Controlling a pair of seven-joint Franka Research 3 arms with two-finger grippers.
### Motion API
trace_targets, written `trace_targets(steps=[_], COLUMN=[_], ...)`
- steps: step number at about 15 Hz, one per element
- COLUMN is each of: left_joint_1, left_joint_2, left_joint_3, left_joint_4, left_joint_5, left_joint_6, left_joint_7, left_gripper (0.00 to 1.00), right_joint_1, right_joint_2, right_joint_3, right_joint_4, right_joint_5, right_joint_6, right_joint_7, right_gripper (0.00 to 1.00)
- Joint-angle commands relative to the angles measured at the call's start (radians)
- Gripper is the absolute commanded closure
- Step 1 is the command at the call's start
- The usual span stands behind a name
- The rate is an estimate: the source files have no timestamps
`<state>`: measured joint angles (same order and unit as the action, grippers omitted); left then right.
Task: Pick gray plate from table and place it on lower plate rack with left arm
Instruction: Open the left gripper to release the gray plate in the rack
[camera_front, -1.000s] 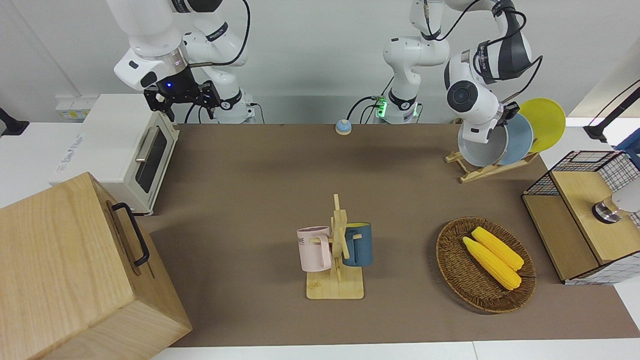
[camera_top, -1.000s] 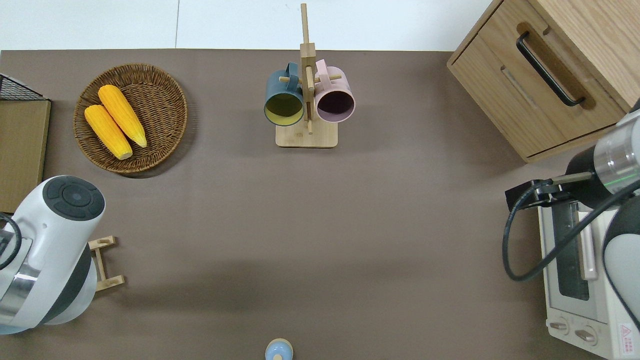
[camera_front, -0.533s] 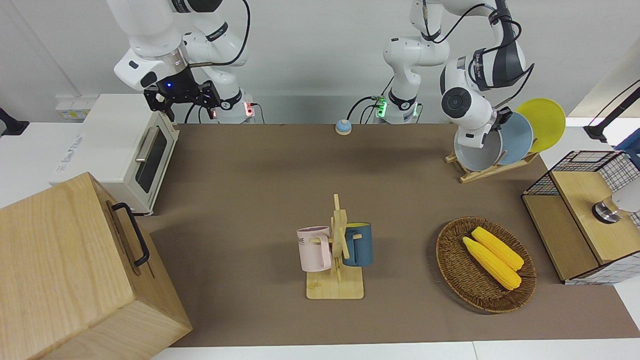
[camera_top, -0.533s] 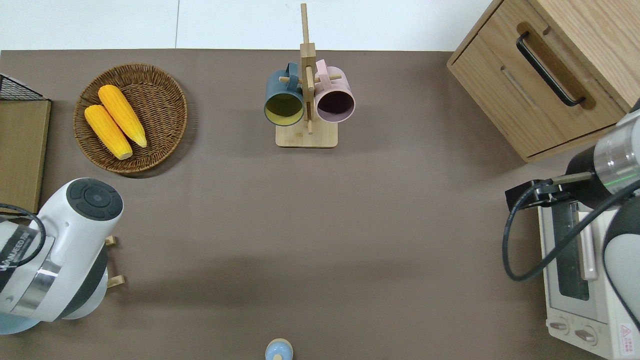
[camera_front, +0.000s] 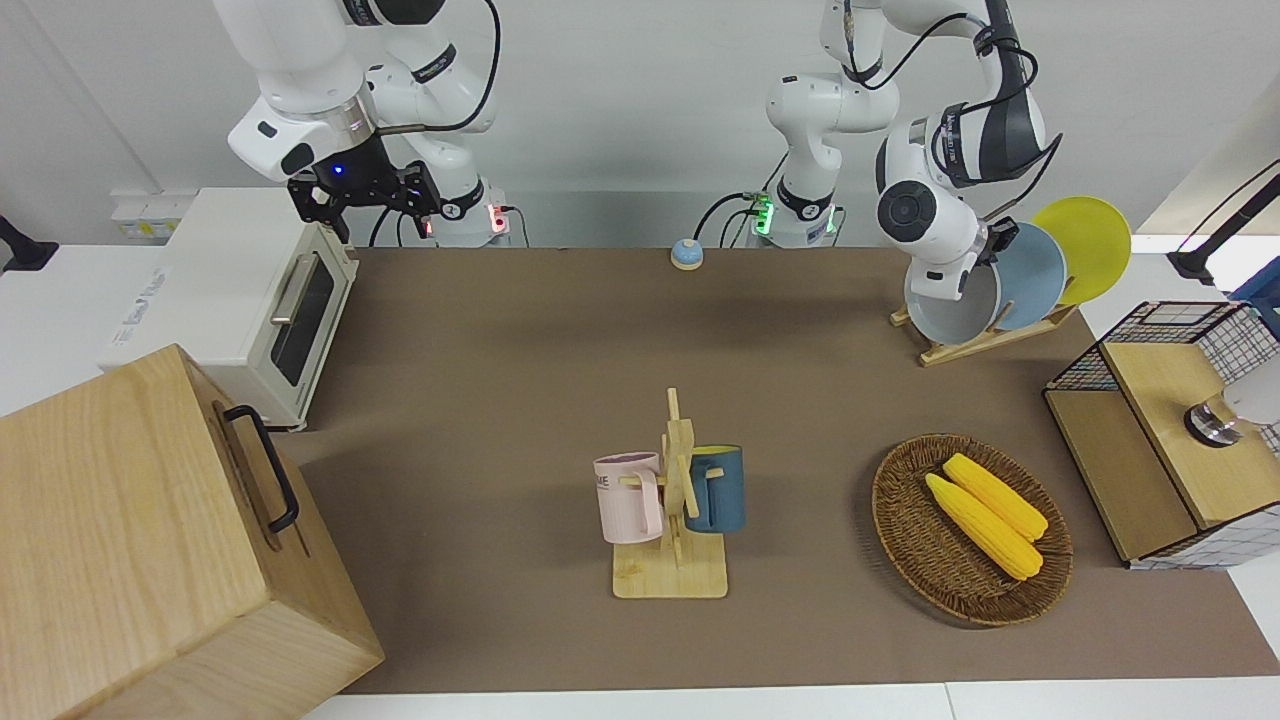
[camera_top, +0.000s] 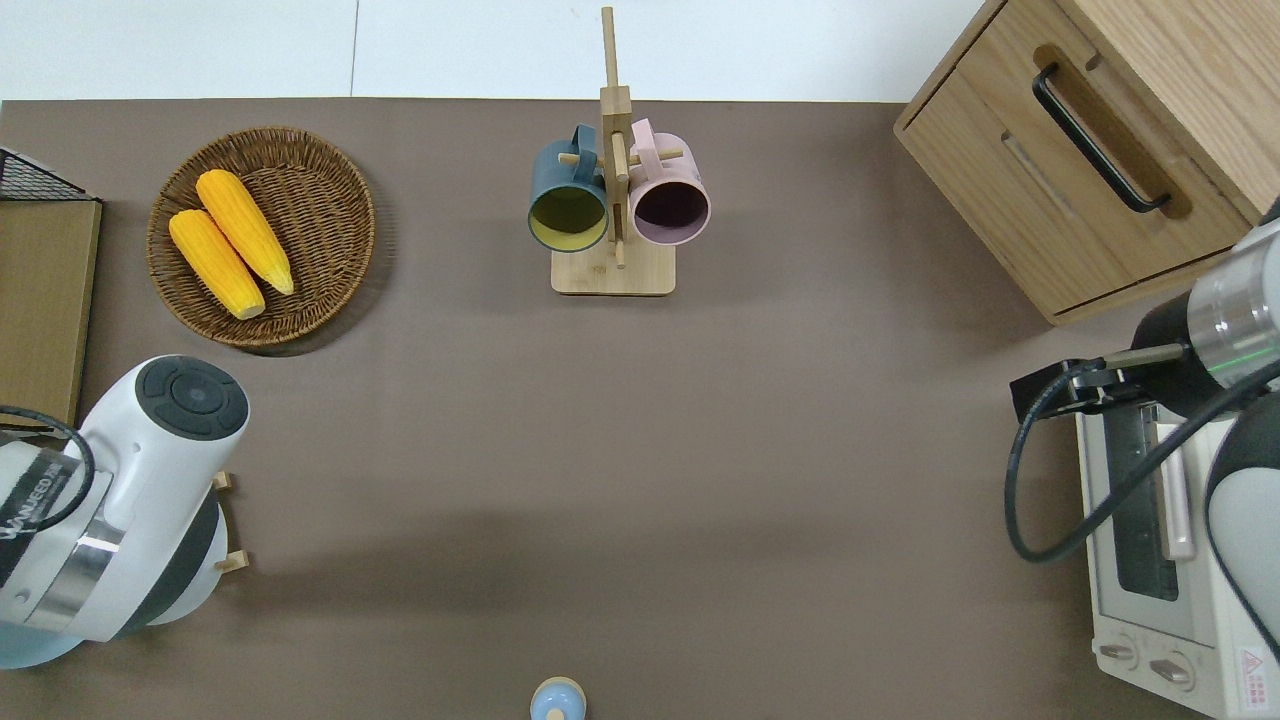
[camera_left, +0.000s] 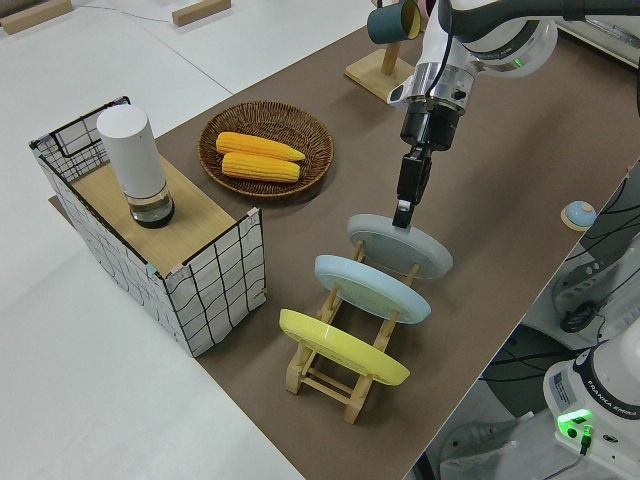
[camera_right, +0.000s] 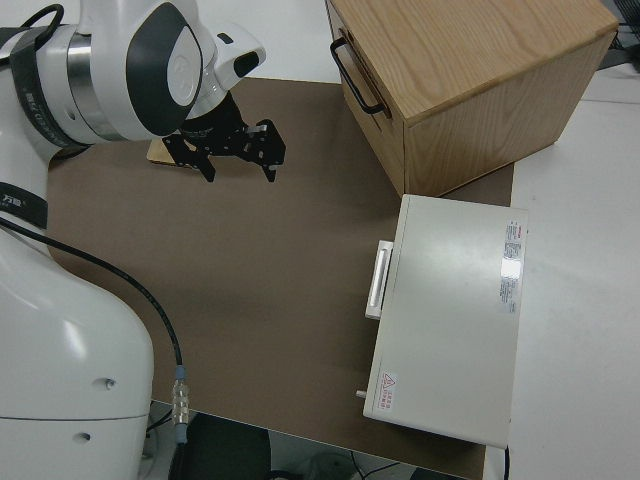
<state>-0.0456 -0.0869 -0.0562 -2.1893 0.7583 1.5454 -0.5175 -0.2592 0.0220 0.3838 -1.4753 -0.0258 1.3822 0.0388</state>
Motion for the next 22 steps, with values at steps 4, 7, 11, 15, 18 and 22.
trace_targets(steps=[4,7,11,15,18,22], left_joint_1=[0.012,0.016,0.016,0.018,0.018,0.006], left_joint_2=[-0.024,-0.024,-0.024,-0.017,-0.013,-0.020], left_joint_3=[0.006,0.021,0.035,0.047,0.073,0.078], left_joint_4=[0.057,0.150,0.259,0.302,0.304,0.313], left_joint_5=[-0.068,-0.189,-0.391,-0.612,-0.762,-0.803], left_joint_6=[0.015,0.015,0.015,0.021,0.113,0.174], left_joint_7=[0.227,0.292,0.298,0.356,0.444,0.485], left_gripper=[0.01,0.01,0.01,0.01,0.01,0.01], right_joint_1=[-0.023,-0.023,-0.023,-0.023,-0.023,-0.023], right_joint_2=[-0.002,-0.002,-0.002,-0.002,-0.002,-0.002], right_joint_3=[0.021,0.021,0.020,0.020,0.021,0.021], right_joint_4=[0.007,0.007,0.007,0.007,0.007,0.007], right_joint_5=[-0.005,-0.005,-0.006,-0.005,-0.006,-0.005], right_joint_6=[-0.012,-0.011,-0.011,-0.011,-0.011,-0.011], right_joint_7=[0.012,0.012,0.012,0.012,0.012,0.012], right_gripper=[0.017,0.017,0.017,0.017,0.017,0.017])
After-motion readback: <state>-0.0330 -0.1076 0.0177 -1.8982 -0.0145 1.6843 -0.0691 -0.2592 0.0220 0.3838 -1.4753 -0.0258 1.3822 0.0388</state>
